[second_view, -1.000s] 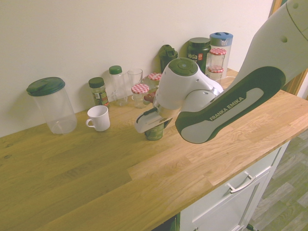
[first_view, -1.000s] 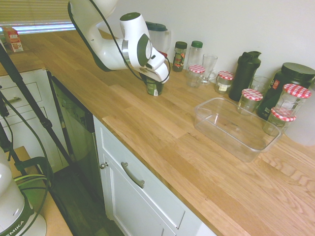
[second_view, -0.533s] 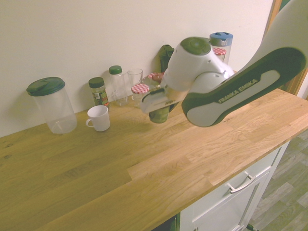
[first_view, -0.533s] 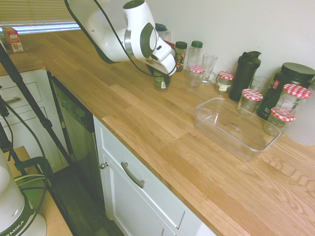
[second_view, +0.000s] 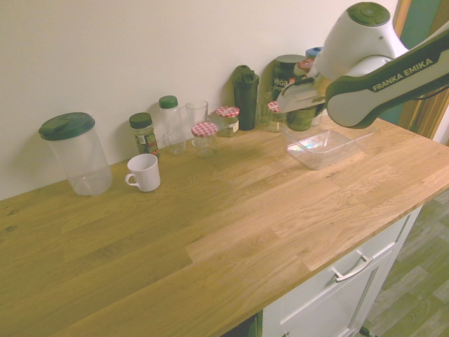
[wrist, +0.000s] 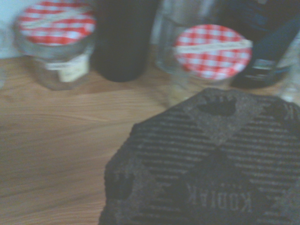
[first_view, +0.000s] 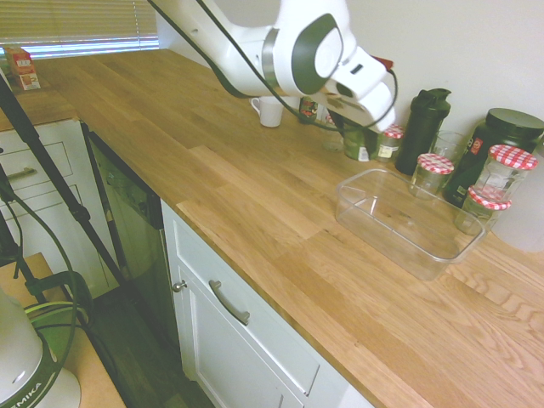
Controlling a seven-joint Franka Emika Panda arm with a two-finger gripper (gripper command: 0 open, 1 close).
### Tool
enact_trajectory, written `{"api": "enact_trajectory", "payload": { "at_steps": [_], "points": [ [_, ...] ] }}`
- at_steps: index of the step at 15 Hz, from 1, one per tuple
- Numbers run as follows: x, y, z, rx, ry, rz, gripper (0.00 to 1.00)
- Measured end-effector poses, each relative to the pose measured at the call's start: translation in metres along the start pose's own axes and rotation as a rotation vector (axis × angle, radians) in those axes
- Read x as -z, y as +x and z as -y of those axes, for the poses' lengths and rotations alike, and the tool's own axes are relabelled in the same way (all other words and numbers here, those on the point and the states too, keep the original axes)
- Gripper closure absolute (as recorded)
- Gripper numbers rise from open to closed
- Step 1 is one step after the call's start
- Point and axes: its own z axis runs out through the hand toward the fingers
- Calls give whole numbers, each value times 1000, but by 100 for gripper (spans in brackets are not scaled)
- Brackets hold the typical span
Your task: Put the cereal into the container
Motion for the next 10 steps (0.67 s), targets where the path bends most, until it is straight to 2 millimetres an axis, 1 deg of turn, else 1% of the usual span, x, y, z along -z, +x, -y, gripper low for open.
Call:
{"api": "enact_trajectory", "payload": {
  "at_steps": [1,2,3,4,6,10],
  "points": [
    [-11,15,-18,-17,-19,-10,100],
    [-22,25,-33,-31,-35,-16,100],
    [-35,30,-44,-42,-46,-17,100],
    [-47,30,-52,-47,-52,-16,100],
    [-67,31,-57,-44,-45,-20,100],
    [-98,38,-60,-51,-66,-18,100]
  ]
}}
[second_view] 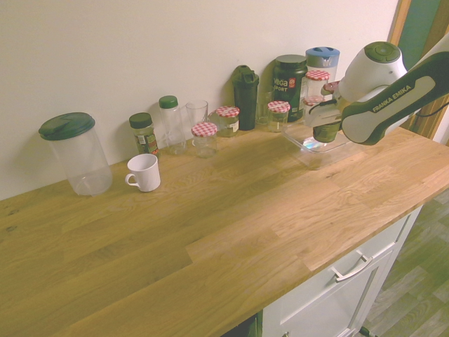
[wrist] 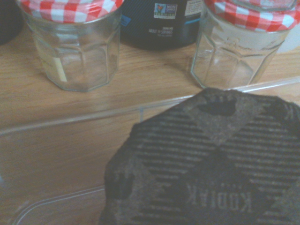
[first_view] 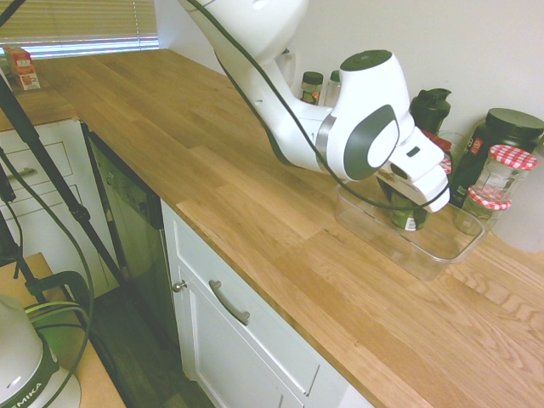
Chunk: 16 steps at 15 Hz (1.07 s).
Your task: Put the cereal into the container
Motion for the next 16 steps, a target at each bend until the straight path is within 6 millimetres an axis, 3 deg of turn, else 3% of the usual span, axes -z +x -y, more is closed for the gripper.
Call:
{"api": "enact_trajectory", "payload": {
  "at_steps": [4,5,16],
  "points": [
    [-21,-5,-7,-5,-29,17,100],
    [-22,-3,-5,-11,-30,17,0],
    [-25,-7,2,-80,-111,104,0]
  ]
}}
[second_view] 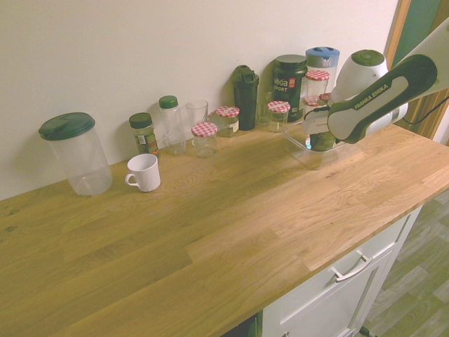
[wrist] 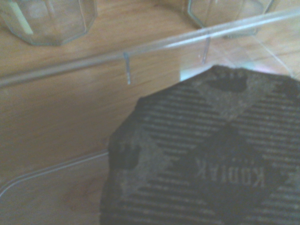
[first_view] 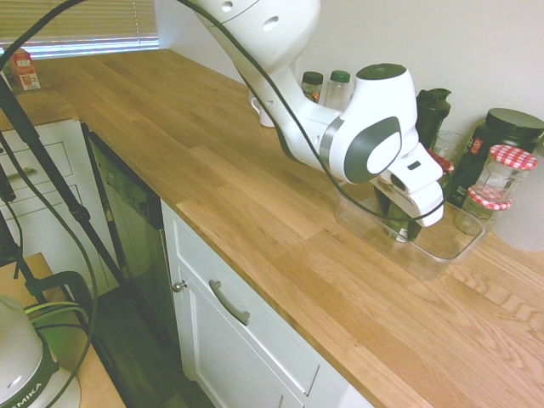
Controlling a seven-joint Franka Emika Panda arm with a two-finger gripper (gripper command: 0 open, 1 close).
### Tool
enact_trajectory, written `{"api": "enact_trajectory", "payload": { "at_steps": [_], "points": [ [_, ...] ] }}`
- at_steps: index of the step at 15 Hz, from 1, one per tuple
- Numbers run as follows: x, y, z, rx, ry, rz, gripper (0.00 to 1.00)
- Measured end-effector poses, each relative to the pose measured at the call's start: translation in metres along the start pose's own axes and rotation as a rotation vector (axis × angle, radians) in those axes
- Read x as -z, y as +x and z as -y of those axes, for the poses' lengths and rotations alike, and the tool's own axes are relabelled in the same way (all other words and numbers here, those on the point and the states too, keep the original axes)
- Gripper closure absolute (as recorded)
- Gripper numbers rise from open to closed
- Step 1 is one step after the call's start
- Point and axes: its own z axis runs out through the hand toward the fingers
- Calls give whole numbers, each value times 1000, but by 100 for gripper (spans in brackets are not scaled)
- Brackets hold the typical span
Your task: Put the cereal into the container
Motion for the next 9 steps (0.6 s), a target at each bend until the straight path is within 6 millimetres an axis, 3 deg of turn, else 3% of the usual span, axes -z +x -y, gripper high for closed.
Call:
{"api": "enact_trajectory", "payload": {
  "at_steps": [3,5,9],
  "points": [
    [8,-1,11,-23,-25,27,0],
    [30,5,23,-32,-17,29,0],
    [120,9,50,-24,11,40,0]
  ]
}}
